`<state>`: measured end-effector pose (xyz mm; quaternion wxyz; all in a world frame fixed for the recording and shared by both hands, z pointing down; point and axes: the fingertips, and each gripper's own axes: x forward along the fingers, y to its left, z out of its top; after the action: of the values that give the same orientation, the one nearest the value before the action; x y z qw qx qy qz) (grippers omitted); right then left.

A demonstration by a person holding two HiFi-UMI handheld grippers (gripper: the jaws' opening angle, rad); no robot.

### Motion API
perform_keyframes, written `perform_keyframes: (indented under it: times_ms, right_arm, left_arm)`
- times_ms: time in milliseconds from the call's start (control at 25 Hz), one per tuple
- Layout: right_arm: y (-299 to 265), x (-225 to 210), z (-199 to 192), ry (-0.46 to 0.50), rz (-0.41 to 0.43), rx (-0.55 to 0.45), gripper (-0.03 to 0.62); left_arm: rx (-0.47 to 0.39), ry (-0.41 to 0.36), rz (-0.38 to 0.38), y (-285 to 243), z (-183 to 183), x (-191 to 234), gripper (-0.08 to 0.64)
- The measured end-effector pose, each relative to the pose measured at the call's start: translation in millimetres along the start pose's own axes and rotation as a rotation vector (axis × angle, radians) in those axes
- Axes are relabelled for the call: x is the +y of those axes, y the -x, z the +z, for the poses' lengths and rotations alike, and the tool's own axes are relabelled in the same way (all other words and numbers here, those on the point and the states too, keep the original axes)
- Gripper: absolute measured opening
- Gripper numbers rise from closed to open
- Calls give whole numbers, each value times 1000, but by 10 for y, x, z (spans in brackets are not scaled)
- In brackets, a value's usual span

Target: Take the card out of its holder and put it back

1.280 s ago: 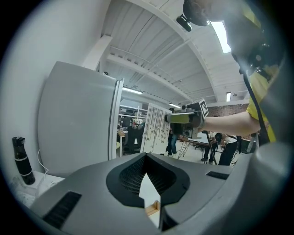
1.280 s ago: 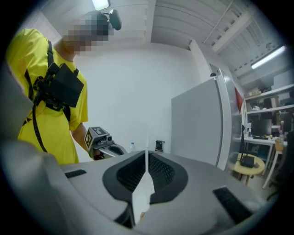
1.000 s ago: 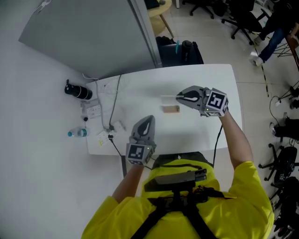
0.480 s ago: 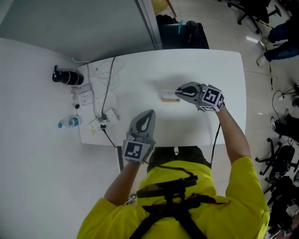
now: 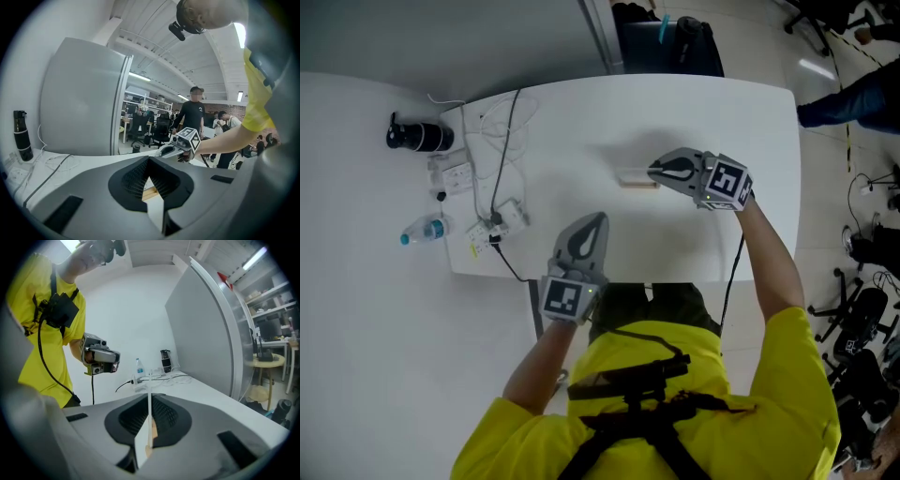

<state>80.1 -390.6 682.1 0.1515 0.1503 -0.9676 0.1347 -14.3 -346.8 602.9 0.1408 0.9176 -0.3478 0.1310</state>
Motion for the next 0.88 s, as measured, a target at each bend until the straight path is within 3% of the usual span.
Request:
perform_keyframes:
  times_ms: [400, 560, 640, 880]
  right_arm:
    - [-106, 4, -439, -26, -36, 5, 23]
    - [-102, -28, -520, -55, -52, -36, 38]
    - [-84, -60, -493, -63, -65, -45, 113]
    - [318, 27, 9, -107, -199, -149, 117]
  left_arm:
    - [22, 17, 13, -69, -177, 17, 0]
    - [31, 24, 13, -84, -262, -6, 0]
    - [32, 22, 14, -89, -282, -11, 0]
    - [12, 20, 33, 65, -61, -29, 0]
